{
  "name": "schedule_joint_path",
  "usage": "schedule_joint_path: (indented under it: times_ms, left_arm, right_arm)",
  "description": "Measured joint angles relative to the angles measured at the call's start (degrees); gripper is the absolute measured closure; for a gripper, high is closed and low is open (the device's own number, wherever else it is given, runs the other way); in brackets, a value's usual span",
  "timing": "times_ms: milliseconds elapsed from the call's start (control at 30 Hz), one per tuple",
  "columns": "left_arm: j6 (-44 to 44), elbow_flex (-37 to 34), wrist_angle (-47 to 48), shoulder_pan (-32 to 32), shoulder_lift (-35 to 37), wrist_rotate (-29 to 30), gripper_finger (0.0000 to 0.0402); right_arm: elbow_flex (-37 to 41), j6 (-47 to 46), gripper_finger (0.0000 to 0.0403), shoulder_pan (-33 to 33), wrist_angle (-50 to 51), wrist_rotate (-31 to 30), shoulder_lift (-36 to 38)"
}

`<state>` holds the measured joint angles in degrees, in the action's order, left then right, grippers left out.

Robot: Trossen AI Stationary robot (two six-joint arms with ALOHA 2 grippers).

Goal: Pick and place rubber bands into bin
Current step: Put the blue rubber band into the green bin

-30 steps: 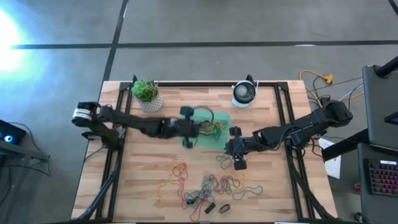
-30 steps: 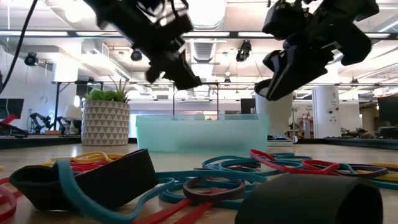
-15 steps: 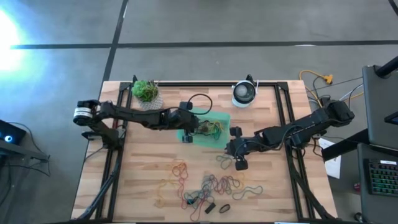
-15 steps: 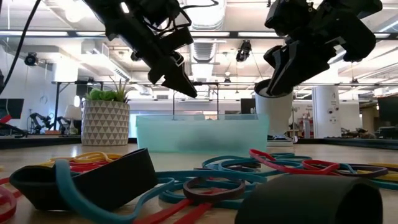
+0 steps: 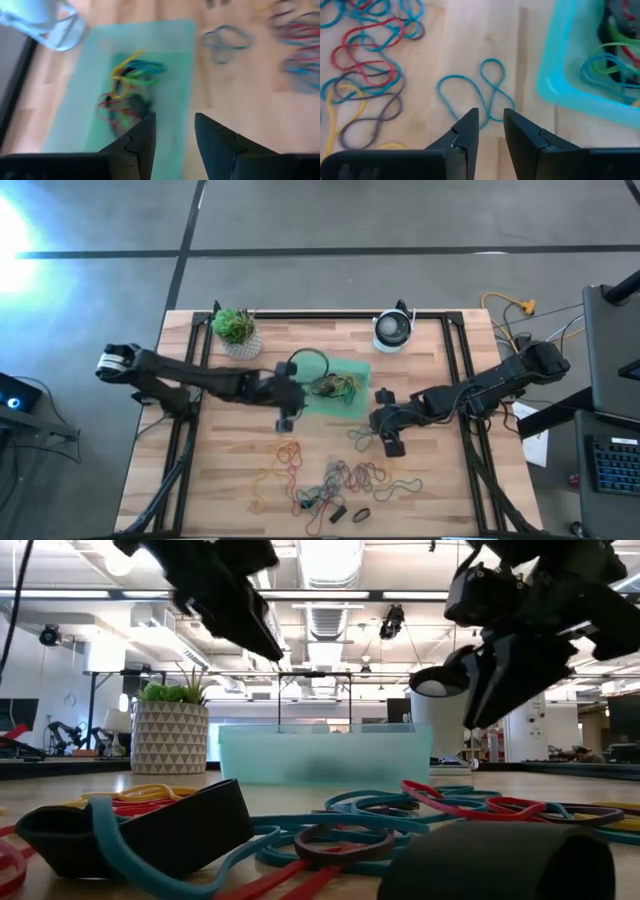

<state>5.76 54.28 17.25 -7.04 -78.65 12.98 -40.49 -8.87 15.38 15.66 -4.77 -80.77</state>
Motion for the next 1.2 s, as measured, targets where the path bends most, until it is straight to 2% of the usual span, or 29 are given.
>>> schedule_joint_path:
  times_ms: [233,467,600,800,1000,1200]
  left_arm:
    - [-5.07,-1.07,-0.57,-10.63,3.37,0.81,0.0281]
    - [-5.82,-1.16,-1.73,-16.69,3.03,1.24,0.0281]
    - [-7.37,-1.46,-1.69,-18.27,2.80,1.36,0.0281]
    - [-8.43,-3.79,-2.94,-19.21,2.82,1.28,0.0281]
    - [-8.41,-4.06,-3.26,-19.20,3.06,1.44,0.0281]
    - [-8.40,-4.06,-3.15,-19.20,3.20,1.44,0.0281]
  right_arm:
    - [2.87,-0.15,0.0300,0.00,-2.10,0.36,0.00]
    - [7.46,-1.63,0.0252,-0.02,-10.80,0.45,0.00]
    - [9.56,-2.59,0.0220,-0.02,-15.87,0.36,0.00]
    - [9.92,-3.60,0.0187,-0.26,-16.13,0.27,0.00]
    - [10.88,-3.62,0.0178,-0.44,-20.03,-2.22,-0.41]
    - [11.01,-4.49,0.0179,-0.44,-21.00,-2.72,-4.77]
